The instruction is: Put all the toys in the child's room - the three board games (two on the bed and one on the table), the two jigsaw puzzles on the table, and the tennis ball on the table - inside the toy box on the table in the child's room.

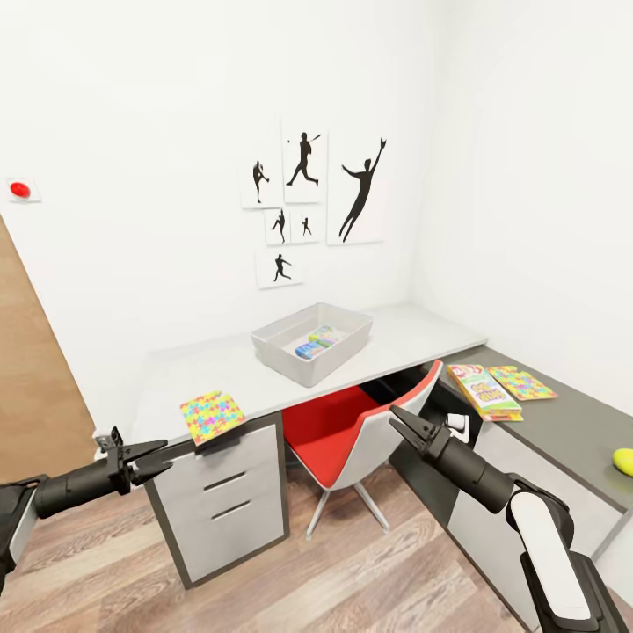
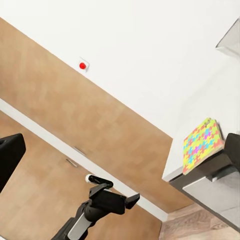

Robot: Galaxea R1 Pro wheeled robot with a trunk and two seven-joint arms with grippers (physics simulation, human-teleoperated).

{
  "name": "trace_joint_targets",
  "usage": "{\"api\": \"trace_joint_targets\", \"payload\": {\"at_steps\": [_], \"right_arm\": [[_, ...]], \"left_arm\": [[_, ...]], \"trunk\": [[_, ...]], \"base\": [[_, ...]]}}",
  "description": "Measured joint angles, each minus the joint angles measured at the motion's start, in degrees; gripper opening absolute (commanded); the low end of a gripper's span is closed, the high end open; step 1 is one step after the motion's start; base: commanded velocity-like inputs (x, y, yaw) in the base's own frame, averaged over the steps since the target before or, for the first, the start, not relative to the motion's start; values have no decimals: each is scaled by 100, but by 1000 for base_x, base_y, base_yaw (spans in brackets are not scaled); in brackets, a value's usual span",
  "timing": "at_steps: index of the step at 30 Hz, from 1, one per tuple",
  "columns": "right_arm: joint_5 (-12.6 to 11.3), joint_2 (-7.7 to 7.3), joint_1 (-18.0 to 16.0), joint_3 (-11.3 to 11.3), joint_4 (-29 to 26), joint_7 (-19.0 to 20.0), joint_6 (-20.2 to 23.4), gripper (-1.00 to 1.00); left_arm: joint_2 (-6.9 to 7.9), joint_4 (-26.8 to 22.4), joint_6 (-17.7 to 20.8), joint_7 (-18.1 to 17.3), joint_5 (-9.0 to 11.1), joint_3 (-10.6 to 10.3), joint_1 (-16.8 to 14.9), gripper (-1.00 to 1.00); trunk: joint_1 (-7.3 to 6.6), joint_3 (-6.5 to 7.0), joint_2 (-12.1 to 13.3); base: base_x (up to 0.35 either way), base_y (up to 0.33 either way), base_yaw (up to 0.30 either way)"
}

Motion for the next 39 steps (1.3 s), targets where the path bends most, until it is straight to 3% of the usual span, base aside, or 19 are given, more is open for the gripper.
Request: {"api": "trace_joint_targets", "payload": {"at_steps": [5, 12, 17, 22, 27, 39], "right_arm": [[4, 0, -2, 0, 1, -5, 0, 100], [11, 0, 0, 0, 5, -12, -7, 100], [15, 0, -1, 0, 6, -14, -8, 100], [50, -2, 0, 0, 6, -15, -8, 100], [63, -3, -2, 0, 6, -15, -8, 100], [68, 7, 1, 8, 6, -21, -21, 100]], "left_arm": [[-151, 1, -34, 140, -1, 5, 0, 100], [-388, 1, -50, 668, 21, 47, 0, 100], [-869, 1, -70, 882, -6, 52, -7, 100], [-1169, -10, -61, 1304, 34, 110, -30, 100], [-1298, -24, -60, 1419, 69, 386, -31, 100], [-1343, -27, -64, 1472, 66, 539, -26, 100]], "trunk": [[110, -90, -201], [264, -216, -481], [374, -305, -682], [440, -360, -804], [440, -360, -804], [440, -360, -804]], "base": [[0, 0, 0], [0, 0, 0], [0, 0, 0], [0, 0, 0], [0, 0, 0], [46, 0, 0]]}}
